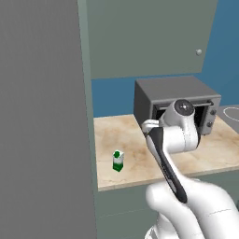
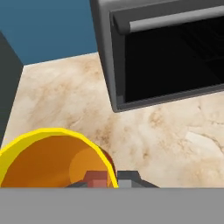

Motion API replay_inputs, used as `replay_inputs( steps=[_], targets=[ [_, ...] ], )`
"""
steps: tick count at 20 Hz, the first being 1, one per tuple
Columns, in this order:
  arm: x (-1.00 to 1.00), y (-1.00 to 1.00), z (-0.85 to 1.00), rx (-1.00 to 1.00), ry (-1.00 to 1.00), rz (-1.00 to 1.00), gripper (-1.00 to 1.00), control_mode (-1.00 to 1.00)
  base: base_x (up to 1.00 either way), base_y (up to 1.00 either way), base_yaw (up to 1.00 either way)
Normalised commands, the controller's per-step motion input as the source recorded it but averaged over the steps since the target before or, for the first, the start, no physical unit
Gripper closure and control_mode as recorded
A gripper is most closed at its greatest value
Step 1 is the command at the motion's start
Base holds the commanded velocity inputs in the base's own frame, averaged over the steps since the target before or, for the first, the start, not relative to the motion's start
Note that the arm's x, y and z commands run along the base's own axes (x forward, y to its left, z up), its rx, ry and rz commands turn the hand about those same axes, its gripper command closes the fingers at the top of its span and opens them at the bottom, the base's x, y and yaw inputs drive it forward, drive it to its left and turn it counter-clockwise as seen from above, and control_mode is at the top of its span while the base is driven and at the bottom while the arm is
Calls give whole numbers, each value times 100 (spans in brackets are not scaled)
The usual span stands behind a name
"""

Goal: Place the microwavable item in the microwave. Then, close the microwave door and press the start button.

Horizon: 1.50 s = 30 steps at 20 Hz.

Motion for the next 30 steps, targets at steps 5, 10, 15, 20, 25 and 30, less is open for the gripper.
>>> replay_inputs(
  steps=[5, 10, 15, 20, 25, 30],
  targets=[
    [-53, -2, 69, 0, -7, 0, 100, -100, 0, 0, 0],
    [-46, -6, 45, 0, 1, 0, 100, -100, 0, 0, 0],
    [-49, 0, 6, 0, 16, 0, 100, -100, 0, 0, 0],
    [-35, 0, -10, 0, 14, 0, 100, -100, 0, 0, 0],
    [-1, 6, -3, -1, 1, 0, 100, 100, -44, 5, -1],
    [0, 0, 0, 0, 0, 0, 100, 100, -100, 0, -10]
  ],
)
